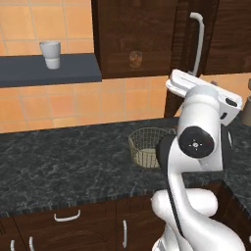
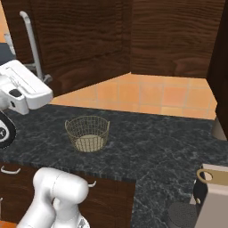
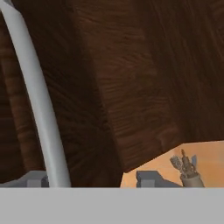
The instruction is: Open the cabinet, pick up the bread from the cabinet and place it in the basket. Then move the basket to the dining counter.
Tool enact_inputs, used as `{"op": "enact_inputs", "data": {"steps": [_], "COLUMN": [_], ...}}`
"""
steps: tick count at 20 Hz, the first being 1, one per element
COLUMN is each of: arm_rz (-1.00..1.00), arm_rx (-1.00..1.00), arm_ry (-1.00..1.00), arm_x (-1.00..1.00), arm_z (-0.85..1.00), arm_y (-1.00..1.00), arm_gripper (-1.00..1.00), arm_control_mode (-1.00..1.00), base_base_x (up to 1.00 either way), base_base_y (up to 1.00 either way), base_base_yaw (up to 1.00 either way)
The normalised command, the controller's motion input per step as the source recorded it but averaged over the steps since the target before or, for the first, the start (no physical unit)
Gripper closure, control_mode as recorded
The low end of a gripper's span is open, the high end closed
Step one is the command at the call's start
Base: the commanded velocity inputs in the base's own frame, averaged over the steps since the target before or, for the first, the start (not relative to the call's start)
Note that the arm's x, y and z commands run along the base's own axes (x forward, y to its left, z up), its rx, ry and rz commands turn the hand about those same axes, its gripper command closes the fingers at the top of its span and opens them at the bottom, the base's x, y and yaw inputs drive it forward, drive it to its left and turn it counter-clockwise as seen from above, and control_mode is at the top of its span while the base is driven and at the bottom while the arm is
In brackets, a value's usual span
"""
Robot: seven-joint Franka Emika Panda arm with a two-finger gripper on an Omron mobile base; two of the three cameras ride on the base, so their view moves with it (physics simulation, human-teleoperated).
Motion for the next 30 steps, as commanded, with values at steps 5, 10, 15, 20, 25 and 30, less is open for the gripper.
{"op": "enact_inputs", "data": {"steps": [5,10,15,20,25,30], "arm_rz": [0.04,0.03,-0.15,-0.49,-0.74,-0.62], "arm_rx": [-0.09,-0.14,-0.04,-0.02,-0.02,0.0], "arm_ry": [0.01,0.05,0.17,0.04,0.0,0.0], "arm_x": [-1.0,-0.5,0.78,0.78,0.15,0.0], "arm_z": [0.21,0.28,0.07,-0.07,-0.33,-0.16], "arm_y": [0.98,1.0,0.51,-0.02,-0.08,-0.62], "arm_gripper": [-1.0,-1.0,-1.0,-1.0,-1.0,-1.0], "arm_control_mode": [-1.0,-1.0,-1.0,-1.0,-1.0,-1.0], "base_base_x": [0.0,0.0,0.0,0.0,0.0,0.0], "base_base_y": [0.0,0.0,0.0,0.0,0.0,0.0], "base_base_yaw": [0.0,0.0,0.0,0.0,0.0,0.0]}}
